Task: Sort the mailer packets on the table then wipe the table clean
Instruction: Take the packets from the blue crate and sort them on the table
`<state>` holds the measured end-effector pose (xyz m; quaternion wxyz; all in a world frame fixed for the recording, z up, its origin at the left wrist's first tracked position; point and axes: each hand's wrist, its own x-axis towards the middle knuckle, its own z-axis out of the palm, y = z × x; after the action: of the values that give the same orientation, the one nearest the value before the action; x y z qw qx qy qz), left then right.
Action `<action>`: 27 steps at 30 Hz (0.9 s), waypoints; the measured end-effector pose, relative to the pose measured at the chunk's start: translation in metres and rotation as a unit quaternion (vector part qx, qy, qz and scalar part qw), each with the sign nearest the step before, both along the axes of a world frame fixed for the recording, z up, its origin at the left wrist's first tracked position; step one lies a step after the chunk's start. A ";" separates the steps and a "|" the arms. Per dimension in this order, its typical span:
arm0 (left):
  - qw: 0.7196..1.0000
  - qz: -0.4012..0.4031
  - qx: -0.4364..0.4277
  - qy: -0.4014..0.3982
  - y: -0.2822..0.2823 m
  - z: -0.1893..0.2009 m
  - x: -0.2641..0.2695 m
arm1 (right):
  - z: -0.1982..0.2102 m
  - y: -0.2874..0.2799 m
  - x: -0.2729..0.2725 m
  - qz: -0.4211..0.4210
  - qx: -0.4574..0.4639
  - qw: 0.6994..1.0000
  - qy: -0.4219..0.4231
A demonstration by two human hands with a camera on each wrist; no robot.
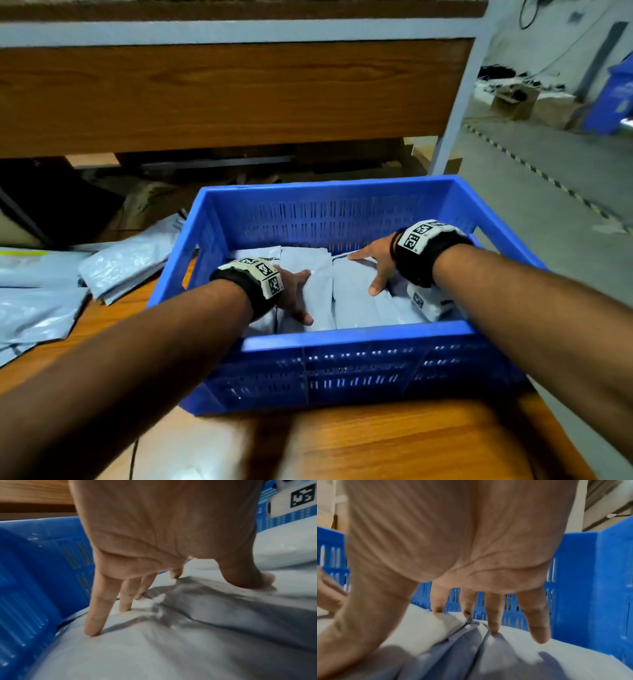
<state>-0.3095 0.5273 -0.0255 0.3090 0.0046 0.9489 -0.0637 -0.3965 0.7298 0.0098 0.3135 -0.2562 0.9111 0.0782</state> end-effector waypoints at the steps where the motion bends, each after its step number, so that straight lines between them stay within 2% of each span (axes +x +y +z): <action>1: 1.000 -0.002 0.008 0.007 -0.001 0.004 0.000 | 0.004 0.003 0.000 -0.014 -0.022 1.000 0.000; 4: 0.999 0.012 0.029 0.032 -0.011 0.010 -0.004 | 0.023 0.013 -0.005 -0.047 -0.081 0.995 0.025; 7: 1.000 0.015 0.016 0.008 -0.016 0.005 -0.005 | 0.022 0.021 -0.007 -0.057 -0.052 0.997 0.026; 11: 0.999 0.030 0.032 -0.022 -0.014 0.004 -0.007 | 0.005 0.026 -0.005 -0.074 -0.015 0.996 -0.039; 14: 0.999 0.025 0.045 -0.011 -0.012 0.013 -0.004 | 0.017 0.024 -0.006 -0.062 -0.032 0.997 -0.016; 17: 0.997 0.006 0.063 0.044 -0.010 0.042 -0.001 | 0.050 0.011 -0.003 -0.034 -0.068 0.996 0.055; 19: 0.988 0.008 0.111 0.111 -0.011 0.070 -0.002 | 0.079 -0.006 0.000 -0.005 -0.111 0.989 0.093; 24: 0.940 0.045 0.234 0.246 -0.036 0.162 0.013 | 0.156 -0.062 0.014 0.083 -0.191 0.968 0.141; 27: 0.910 0.094 0.245 0.320 -0.074 0.203 0.045 | 0.193 -0.095 0.029 0.106 -0.208 0.958 0.165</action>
<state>-0.2649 0.4530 0.1772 -0.0173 -0.0293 0.9788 0.2019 -0.3674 0.6352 0.2024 0.0882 -0.3943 0.9139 -0.0387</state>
